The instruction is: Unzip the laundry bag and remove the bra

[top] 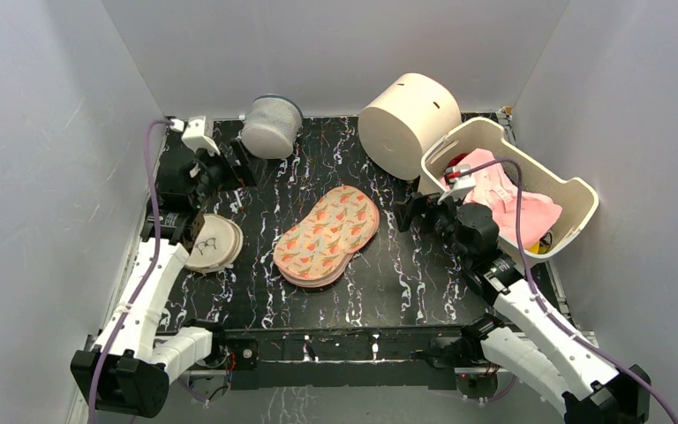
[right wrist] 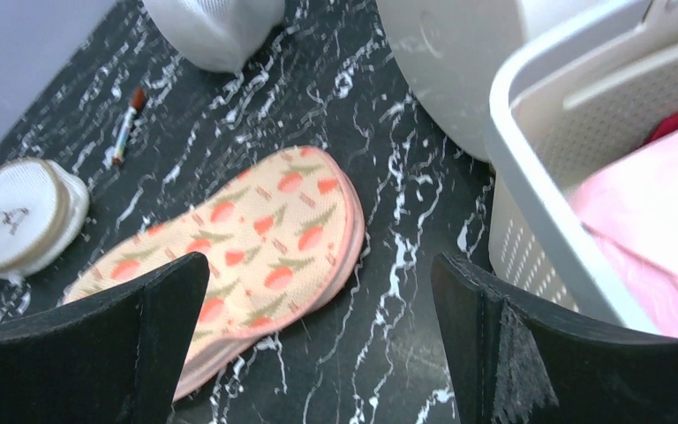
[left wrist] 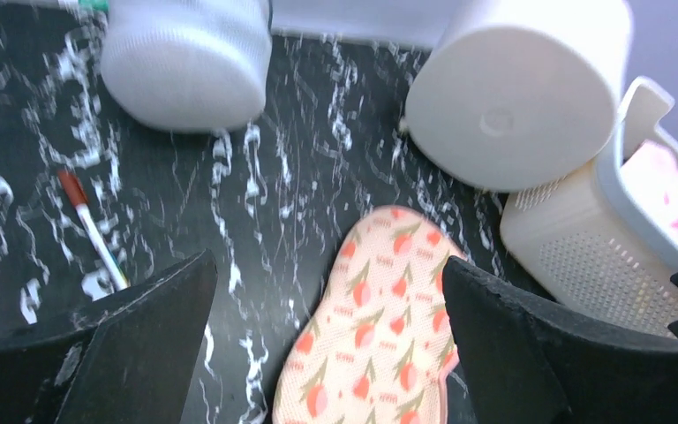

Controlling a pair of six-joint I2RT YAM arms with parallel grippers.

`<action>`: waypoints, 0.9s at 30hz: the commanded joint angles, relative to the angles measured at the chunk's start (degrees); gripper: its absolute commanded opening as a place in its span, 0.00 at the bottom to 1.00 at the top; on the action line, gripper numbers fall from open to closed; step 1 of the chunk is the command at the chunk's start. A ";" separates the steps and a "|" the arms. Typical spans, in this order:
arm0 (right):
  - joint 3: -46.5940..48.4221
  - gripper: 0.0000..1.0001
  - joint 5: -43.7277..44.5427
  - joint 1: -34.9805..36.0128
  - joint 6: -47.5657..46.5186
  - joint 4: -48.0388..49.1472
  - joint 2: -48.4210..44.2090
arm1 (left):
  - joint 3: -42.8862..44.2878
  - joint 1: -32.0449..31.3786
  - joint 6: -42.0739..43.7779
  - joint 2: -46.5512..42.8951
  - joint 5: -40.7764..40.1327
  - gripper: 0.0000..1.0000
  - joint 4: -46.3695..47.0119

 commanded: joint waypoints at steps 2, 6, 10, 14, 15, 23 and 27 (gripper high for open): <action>11.44 0.98 0.87 0.16 0.45 -2.19 2.56 | 11.12 -0.73 3.51 -0.68 -2.90 0.98 -0.81; 20.32 0.98 2.71 0.16 -0.38 -7.29 4.96 | 17.27 -4.31 8.13 -2.17 -6.60 0.98 -2.27; 28.57 0.98 3.08 0.16 -1.27 -11.43 5.40 | 21.60 -8.29 12.90 -5.90 -10.55 0.99 -2.97; 35.06 0.98 3.59 0.16 -2.00 -13.42 4.30 | 21.07 -9.05 14.74 -11.60 -12.25 0.98 -1.72; 35.98 0.98 3.98 0.16 -2.00 -13.67 3.93 | 20.56 -9.02 14.93 -12.93 -12.53 0.98 -1.47; 39.59 0.98 5.42 0.16 -0.93 -14.81 3.45 | 18.90 -9.04 15.63 -17.22 -14.77 0.98 -4.21; 40.01 0.98 6.02 0.16 -0.53 -15.56 4.05 | 18.72 -9.06 15.21 -16.83 -14.38 0.98 -5.11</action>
